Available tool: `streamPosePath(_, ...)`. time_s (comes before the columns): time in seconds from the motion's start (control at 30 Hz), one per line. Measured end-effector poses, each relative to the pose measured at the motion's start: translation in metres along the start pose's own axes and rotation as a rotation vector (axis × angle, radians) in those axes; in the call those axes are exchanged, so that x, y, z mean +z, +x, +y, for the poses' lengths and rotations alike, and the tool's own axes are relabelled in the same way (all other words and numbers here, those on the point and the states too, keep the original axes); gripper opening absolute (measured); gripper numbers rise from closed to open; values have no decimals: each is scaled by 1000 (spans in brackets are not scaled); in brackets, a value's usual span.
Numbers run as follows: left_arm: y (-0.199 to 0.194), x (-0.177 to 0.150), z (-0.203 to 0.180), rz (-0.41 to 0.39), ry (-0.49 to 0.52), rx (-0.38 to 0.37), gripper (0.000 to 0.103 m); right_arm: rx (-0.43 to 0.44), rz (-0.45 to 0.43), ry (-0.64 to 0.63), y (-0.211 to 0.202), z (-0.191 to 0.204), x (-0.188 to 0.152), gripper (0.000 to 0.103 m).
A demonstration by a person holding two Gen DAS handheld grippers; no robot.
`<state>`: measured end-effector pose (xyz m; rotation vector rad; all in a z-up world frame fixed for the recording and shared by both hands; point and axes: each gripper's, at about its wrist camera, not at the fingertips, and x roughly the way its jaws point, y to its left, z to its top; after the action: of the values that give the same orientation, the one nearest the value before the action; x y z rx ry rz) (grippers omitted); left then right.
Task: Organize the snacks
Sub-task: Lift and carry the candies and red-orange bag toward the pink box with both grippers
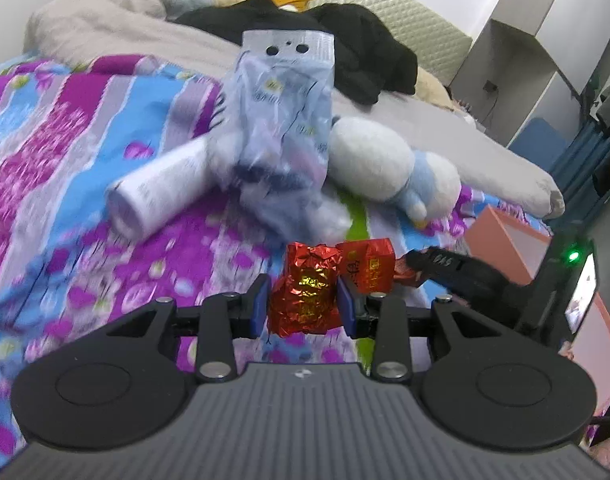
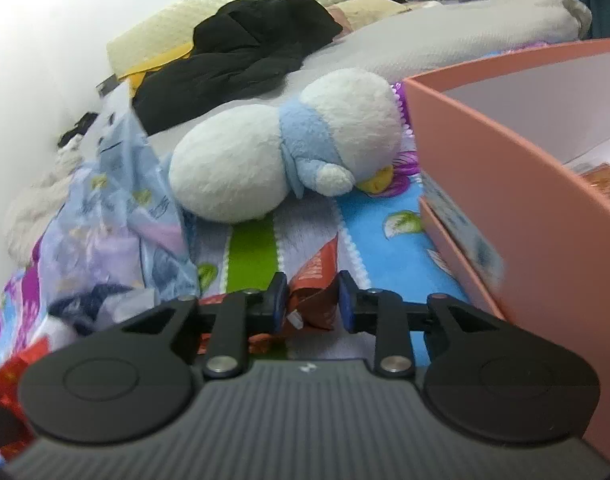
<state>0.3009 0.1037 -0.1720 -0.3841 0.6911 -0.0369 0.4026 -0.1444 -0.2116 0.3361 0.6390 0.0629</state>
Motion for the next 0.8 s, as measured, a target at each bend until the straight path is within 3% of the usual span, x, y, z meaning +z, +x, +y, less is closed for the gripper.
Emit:
streamPosePath(0.43, -60, -61, 10, 26, -25, 35, 41, 42, 29, -134, -108, -3, -34, 28)
streamPosePath(0.8, -96, -97, 20, 116, -67, 73, 41, 59, 123, -238, -172, -7, -67, 28)
